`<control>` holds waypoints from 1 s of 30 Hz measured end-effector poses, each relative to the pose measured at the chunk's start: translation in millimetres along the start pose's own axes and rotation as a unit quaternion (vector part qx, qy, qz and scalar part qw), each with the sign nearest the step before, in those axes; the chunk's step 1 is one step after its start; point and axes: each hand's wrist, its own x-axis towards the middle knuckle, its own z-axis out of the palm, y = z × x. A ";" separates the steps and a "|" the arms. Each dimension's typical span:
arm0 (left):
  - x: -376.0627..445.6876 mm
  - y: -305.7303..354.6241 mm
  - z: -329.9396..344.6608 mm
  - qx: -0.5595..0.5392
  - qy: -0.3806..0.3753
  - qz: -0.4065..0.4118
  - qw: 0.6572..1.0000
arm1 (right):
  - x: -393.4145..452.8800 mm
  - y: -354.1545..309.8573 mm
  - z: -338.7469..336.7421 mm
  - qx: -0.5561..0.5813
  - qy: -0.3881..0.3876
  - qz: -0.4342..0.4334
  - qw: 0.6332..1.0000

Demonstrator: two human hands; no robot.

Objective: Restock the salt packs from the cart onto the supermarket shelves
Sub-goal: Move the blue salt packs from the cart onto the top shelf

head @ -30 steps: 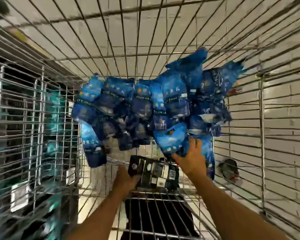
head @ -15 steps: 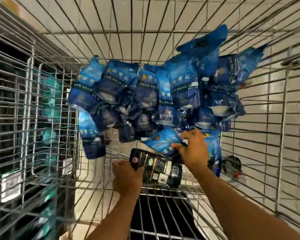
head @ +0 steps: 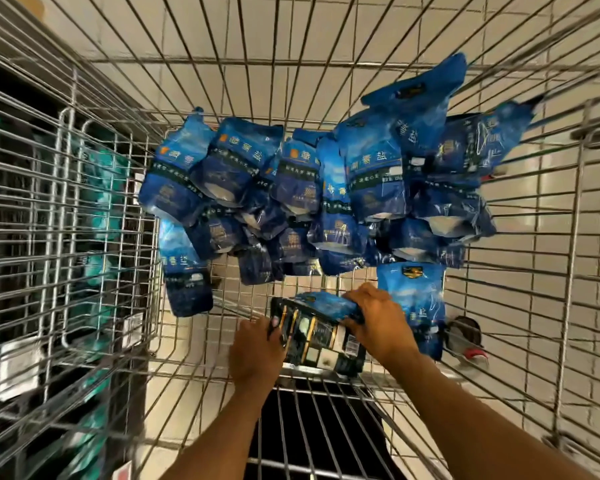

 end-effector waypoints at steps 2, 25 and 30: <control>0.8 -1.9 -5.7 -0.152 -0.067 -0.006 0.986 | 1.8 2.2 -2.4 0.035 0.011 0.000 0.999; -116.5 137.0 -297.8 -0.577 -0.354 -0.009 0.736 | -100.0 -129.1 -152.3 0.396 0.098 0.014 0.913; -192.7 162.4 -403.8 -0.579 -0.414 0.050 0.701 | -150.3 -191.8 -230.8 0.432 0.194 -0.075 0.878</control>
